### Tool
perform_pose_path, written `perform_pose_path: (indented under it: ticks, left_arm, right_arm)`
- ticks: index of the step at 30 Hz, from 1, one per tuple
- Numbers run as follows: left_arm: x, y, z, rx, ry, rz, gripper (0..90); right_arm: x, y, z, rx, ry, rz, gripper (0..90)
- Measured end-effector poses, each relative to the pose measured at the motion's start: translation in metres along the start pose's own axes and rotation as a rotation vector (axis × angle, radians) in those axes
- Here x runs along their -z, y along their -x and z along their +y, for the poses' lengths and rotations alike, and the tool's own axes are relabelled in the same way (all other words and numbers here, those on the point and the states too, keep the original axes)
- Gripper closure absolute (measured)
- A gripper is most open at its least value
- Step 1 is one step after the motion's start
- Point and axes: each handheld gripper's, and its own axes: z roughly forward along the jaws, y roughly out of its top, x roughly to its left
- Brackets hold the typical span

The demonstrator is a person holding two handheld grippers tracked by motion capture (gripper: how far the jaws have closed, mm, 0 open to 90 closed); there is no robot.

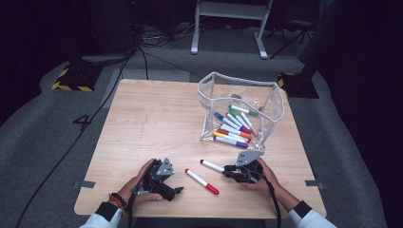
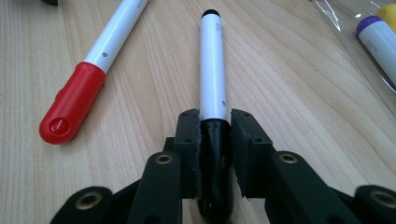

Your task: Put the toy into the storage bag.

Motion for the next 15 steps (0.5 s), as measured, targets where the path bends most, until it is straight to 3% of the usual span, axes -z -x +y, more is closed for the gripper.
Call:
perform_pose_path:
  ticks: [6,15]
  left_arm:
    - [0.000,0.000,0.000,0.000,0.000,0.000,5.7]
    - [0.000,0.000,0.000,-0.001,-0.001,0.000,5.7]
  right_arm:
    - [0.003,0.000,0.001,0.036,-0.024,-0.002,73.7]
    - [0.026,0.004,0.009,0.056,0.024,-0.047,73.7]
